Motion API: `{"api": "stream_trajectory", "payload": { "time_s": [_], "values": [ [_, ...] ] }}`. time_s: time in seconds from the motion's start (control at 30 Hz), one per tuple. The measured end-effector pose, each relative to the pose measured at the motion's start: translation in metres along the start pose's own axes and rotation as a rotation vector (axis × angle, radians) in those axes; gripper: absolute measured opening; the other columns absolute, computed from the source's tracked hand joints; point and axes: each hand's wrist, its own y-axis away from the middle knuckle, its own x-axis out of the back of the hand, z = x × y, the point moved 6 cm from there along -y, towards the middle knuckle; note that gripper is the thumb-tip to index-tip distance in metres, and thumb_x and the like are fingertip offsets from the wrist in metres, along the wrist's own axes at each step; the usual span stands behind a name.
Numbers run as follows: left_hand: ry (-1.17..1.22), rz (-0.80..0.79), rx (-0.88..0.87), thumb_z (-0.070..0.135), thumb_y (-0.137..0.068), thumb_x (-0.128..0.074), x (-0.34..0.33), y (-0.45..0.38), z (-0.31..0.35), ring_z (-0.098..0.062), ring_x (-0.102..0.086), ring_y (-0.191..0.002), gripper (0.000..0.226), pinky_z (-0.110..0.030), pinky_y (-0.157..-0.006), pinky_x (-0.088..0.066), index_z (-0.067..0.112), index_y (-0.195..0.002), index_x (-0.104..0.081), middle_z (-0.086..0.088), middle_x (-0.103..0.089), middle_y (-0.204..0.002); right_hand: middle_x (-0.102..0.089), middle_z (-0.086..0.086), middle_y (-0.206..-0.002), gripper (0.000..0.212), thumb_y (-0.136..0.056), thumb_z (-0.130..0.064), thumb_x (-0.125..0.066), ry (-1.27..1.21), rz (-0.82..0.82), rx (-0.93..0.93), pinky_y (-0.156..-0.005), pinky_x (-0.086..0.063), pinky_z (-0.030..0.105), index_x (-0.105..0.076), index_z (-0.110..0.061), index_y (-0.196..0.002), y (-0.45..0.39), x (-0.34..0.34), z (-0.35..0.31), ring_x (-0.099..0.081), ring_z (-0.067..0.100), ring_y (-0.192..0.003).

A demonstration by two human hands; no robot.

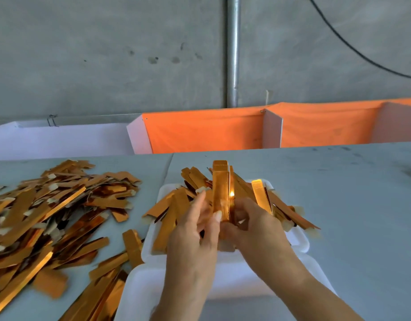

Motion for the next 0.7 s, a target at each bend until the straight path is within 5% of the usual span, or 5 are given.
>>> {"api": "stream_trajectory", "payload": {
  "time_s": [0.17,0.33,0.4,0.57,0.7],
  "values": [
    [0.034,-0.017,0.013,0.016,-0.092,-0.057,0.007,-0.001,0.005,0.002,-0.064,-0.082,0.033,-0.01,-0.067,-0.048,0.049,-0.089,-0.064,0.02,-0.069,-0.083,-0.067,-0.013,-0.071,0.017,-0.082,-0.019,-0.072,-0.138,-0.164,-0.013,-0.052,-0.047,0.01,-0.061,-0.032,-0.084,0.024,0.001,-0.008,-0.063,-0.003,-0.064],
    [-0.015,-0.049,0.157,0.024,-0.097,-0.048,0.013,0.007,-0.012,-0.008,-0.061,-0.104,0.031,-0.031,-0.093,-0.05,0.041,-0.121,-0.058,0.013,-0.065,-0.108,-0.066,-0.004,-0.081,0.037,-0.075,-0.051,-0.058,-0.407,-0.066,-0.062,-0.054,-0.049,0.015,-0.063,-0.031,-0.106,0.027,0.026,0.002,-0.062,0.004,-0.061],
    [-0.064,-0.112,0.222,0.024,-0.098,-0.047,0.008,0.013,-0.018,-0.003,-0.054,-0.109,0.034,-0.024,-0.096,-0.044,0.039,-0.128,-0.052,0.017,-0.058,-0.115,-0.065,-0.001,-0.075,0.039,-0.074,-0.05,-0.056,-0.518,-0.048,-0.064,-0.052,-0.047,0.015,-0.066,-0.028,-0.104,0.026,0.031,0.005,-0.058,0.007,-0.057],
    [-0.071,-0.273,0.125,0.038,-0.093,-0.051,-0.003,0.019,-0.005,0.001,-0.053,-0.069,0.021,-0.01,-0.06,-0.042,0.038,-0.072,-0.056,0.011,-0.059,-0.082,-0.061,0.009,-0.064,0.017,-0.089,-0.012,-0.055,-0.633,-0.155,-0.022,-0.048,-0.043,0.02,-0.072,-0.013,-0.086,0.023,0.023,0.008,-0.051,0.014,-0.051],
    [-0.126,-0.386,0.005,0.073,-0.077,-0.045,-0.011,0.026,-0.001,0.007,-0.052,-0.1,0.048,-0.011,-0.082,-0.044,0.051,-0.119,-0.052,0.02,-0.057,-0.105,-0.06,0.005,-0.064,0.017,-0.076,-0.031,-0.062,-0.79,-0.177,-0.072,-0.048,-0.044,0.02,-0.07,-0.016,-0.079,0.024,0.025,0.01,-0.052,0.014,-0.054]
  ]
}}
